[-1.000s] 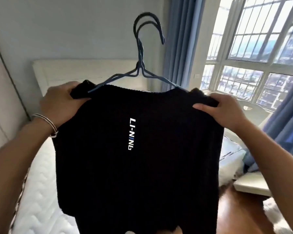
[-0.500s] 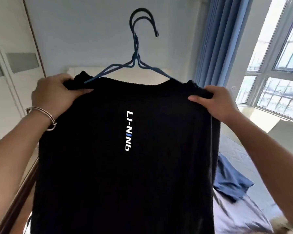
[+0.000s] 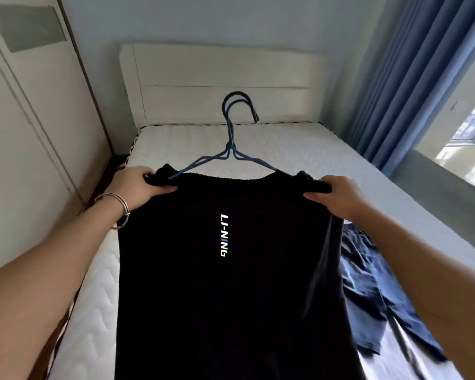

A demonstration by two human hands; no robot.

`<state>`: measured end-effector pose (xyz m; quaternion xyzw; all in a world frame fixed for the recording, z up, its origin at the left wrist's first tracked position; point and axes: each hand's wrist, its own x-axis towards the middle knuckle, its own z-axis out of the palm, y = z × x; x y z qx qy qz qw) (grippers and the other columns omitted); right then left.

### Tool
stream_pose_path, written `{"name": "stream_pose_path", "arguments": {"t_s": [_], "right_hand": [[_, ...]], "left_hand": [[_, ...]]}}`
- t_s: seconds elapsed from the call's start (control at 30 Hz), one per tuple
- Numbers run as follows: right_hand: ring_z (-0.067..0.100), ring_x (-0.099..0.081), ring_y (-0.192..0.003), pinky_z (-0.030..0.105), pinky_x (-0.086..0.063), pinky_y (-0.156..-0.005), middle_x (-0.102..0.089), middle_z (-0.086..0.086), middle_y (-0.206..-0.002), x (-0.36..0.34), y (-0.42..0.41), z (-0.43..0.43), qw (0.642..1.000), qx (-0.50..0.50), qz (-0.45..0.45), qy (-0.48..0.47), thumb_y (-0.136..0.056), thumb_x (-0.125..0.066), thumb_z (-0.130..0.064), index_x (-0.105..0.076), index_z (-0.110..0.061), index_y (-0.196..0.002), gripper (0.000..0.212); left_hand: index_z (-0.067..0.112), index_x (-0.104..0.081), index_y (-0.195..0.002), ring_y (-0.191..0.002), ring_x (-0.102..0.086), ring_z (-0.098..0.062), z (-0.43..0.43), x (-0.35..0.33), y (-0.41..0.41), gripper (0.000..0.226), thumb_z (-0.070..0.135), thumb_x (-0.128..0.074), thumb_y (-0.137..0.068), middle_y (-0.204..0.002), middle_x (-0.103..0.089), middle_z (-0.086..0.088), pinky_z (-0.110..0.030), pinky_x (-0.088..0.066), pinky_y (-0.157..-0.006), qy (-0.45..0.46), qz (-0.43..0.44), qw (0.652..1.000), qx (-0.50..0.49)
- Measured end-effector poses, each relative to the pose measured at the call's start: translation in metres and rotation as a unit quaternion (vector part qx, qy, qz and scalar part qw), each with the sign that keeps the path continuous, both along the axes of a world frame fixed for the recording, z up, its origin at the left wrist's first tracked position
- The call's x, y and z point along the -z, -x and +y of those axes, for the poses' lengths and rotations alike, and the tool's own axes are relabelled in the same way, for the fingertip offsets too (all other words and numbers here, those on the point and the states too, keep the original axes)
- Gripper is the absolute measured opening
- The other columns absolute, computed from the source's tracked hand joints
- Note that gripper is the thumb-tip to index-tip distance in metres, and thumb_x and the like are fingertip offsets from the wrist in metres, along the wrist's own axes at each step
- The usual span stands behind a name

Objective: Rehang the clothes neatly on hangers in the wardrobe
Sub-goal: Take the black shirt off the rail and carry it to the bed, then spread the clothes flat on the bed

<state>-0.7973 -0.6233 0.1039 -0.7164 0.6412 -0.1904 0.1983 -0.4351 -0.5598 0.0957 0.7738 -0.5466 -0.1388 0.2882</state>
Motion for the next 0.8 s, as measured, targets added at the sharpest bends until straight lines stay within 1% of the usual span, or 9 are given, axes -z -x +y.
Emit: {"name": "stream_pose_path", "arguments": {"t_s": [0.1, 0.2, 0.3, 0.4, 0.47, 0.53, 0.6, 0.7, 0.8], "right_hand": [[0.031, -0.060, -0.094, 0.039, -0.048, -0.084, -0.059, 0.004, -0.086, 0.035, -0.011, -0.040, 0.999, -0.009, 0.025, -0.024, -0.081, -0.065, -0.037, -0.060, -0.022, -0.091, 0.019], [0.031, -0.056, -0.106, 0.044, -0.042, -0.097, -0.061, 0.006, -0.100, 0.064, -0.021, -0.080, 0.998, -0.010, 0.045, -0.053, -0.085, -0.061, -0.033, -0.059, -0.019, -0.114, 0.032], [0.033, -0.054, -0.112, 0.044, -0.039, -0.100, -0.062, 0.011, -0.117, 0.100, -0.029, -0.122, 0.995, -0.009, 0.062, -0.074, -0.088, -0.057, -0.029, -0.051, -0.019, -0.123, 0.037], [0.034, -0.052, -0.115, 0.044, -0.039, -0.100, -0.059, 0.013, -0.124, 0.143, -0.035, -0.158, 0.989, -0.015, 0.090, -0.112, -0.090, -0.053, -0.027, -0.047, -0.018, -0.127, 0.038], [0.033, -0.050, -0.117, 0.044, -0.038, -0.101, -0.057, 0.012, -0.126, 0.172, -0.039, -0.177, 0.984, -0.017, 0.110, -0.139, -0.092, -0.050, -0.028, -0.045, -0.018, -0.129, 0.039], [0.032, -0.048, -0.119, 0.043, -0.034, -0.101, -0.057, 0.011, -0.126, 0.202, -0.044, -0.194, 0.979, -0.021, 0.137, -0.148, -0.092, -0.049, -0.031, -0.044, -0.019, -0.130, 0.040], [0.032, -0.047, -0.120, 0.043, -0.032, -0.101, -0.058, 0.012, -0.124, 0.233, -0.048, -0.211, 0.974, -0.027, 0.166, -0.152, -0.092, -0.048, -0.033, -0.045, -0.018, -0.129, 0.040], [0.032, -0.045, -0.119, 0.045, -0.032, -0.100, -0.058, 0.015, -0.118, 0.278, -0.056, -0.236, 0.968, -0.026, 0.201, -0.149, -0.093, -0.045, -0.036, -0.046, -0.017, -0.127, 0.039], [0.031, -0.046, -0.115, 0.042, -0.034, -0.093, -0.060, 0.013, -0.113, 0.314, -0.070, -0.263, 0.963, -0.028, 0.254, -0.081, -0.095, -0.040, -0.033, -0.050, -0.013, -0.119, 0.033]], "left_hand": [[0.003, -0.067, -0.086, -0.080, -0.056, -0.028, -0.034, 0.034, -0.008, 0.044, 0.043, -0.075, -0.069, -0.082, -0.063, -0.014, -0.020, -0.033, -0.056, -0.039, 0.022, 0.999, -0.011], [0.006, -0.063, -0.076, -0.073, -0.053, -0.025, -0.073, 0.064, -0.017, 0.039, 0.043, -0.073, -0.071, -0.068, -0.056, -0.006, -0.027, -0.033, -0.054, -0.078, 0.025, 0.996, -0.017], [0.017, -0.055, -0.063, -0.074, -0.056, -0.027, -0.117, 0.098, -0.023, 0.036, 0.049, -0.070, -0.071, -0.062, -0.053, -0.001, -0.030, -0.037, -0.060, -0.121, 0.008, 0.992, -0.022], [0.017, -0.063, -0.080, -0.090, -0.059, -0.032, -0.153, 0.139, -0.027, 0.037, 0.054, -0.066, -0.072, -0.080, -0.063, -0.007, -0.035, -0.045, -0.076, -0.166, -0.016, 0.986, -0.027], [0.021, -0.065, -0.096, -0.107, -0.051, -0.035, -0.172, 0.168, -0.027, 0.043, 0.058, -0.062, -0.074, -0.101, -0.064, -0.010, -0.038, -0.042, -0.087, -0.202, -0.068, 0.976, -0.040], [0.022, -0.064, -0.109, -0.115, -0.042, -0.036, -0.189, 0.196, -0.026, 0.049, 0.059, -0.059, -0.076, -0.113, -0.061, -0.011, -0.039, -0.038, -0.091, -0.234, -0.119, 0.964, -0.047], [0.020, -0.065, -0.108, -0.113, -0.046, -0.036, -0.207, 0.227, -0.027, 0.047, 0.055, -0.060, -0.077, -0.112, -0.061, -0.012, -0.039, -0.039, -0.090, -0.253, -0.117, 0.959, -0.053], [0.009, -0.066, -0.099, -0.101, -0.058, -0.036, -0.232, 0.275, -0.032, 0.042, 0.046, -0.064, -0.079, -0.097, -0.060, -0.013, -0.038, -0.045, -0.079, -0.257, -0.059, 0.962, -0.065], [0.005, -0.063, -0.101, -0.101, -0.057, -0.040, -0.259, 0.314, -0.035, 0.041, 0.041, -0.063, -0.081, -0.111, -0.054, -0.019, -0.042, -0.048, -0.082, -0.246, -0.055, 0.963, -0.100]]}}
